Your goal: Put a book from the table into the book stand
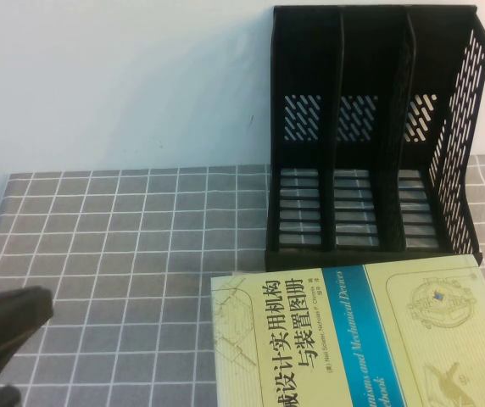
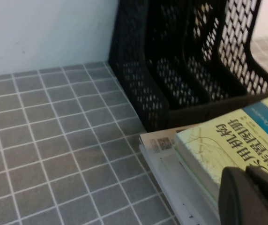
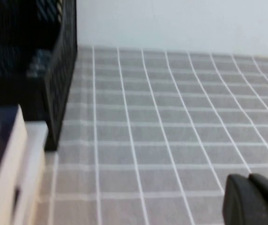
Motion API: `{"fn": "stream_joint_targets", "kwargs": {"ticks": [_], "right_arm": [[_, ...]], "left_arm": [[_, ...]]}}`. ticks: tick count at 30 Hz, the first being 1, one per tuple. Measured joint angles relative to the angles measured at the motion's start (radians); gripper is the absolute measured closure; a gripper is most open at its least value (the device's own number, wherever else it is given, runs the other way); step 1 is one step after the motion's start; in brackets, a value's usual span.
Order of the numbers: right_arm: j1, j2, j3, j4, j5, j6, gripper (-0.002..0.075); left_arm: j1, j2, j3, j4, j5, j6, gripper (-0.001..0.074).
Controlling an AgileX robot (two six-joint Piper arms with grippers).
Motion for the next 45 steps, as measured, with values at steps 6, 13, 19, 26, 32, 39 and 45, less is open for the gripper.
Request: {"fn": "stream_joint_targets", "kwargs": {"ticks": [6, 13, 19, 26, 32, 39, 45], "right_arm": [[0.0, 0.0, 0.0, 0.255, -0.203, 0.08, 0.0729], [0.0, 0.0, 0.0, 0.515, -0.26, 0.104, 0.0729], [0.0, 0.0, -0.065, 0.546, -0.124, 0.066, 0.0729], [0.0, 0.008, -0.204, 0.545, -0.074, -0.092, 0.0729], [0.0, 0.15, -0.317, 0.537, -0.073, -0.203, 0.0729], [0.068, 0.325, -0.434, 0.508, -0.014, -0.231, 0.0729], [0.124, 0.51, -0.558, 0.402, 0.169, -0.233, 0.0729]], "left_arm": [[0.0, 0.142, -0.127, -0.002, 0.074, 0.043, 0.0737], [0.0, 0.268, -0.153, -0.002, 0.103, 0.035, 0.0737], [0.043, 0.288, -0.153, -0.031, 0.103, 0.031, 0.0737], [0.111, 0.29, -0.153, -0.054, 0.103, 0.031, 0.0737], [0.113, 0.302, -0.159, -0.072, 0.156, 0.027, 0.0737], [0.113, 0.341, -0.162, -0.079, 0.226, 0.027, 0.0737], [0.113, 0.342, -0.175, -0.082, 0.256, 0.027, 0.0737]]}}
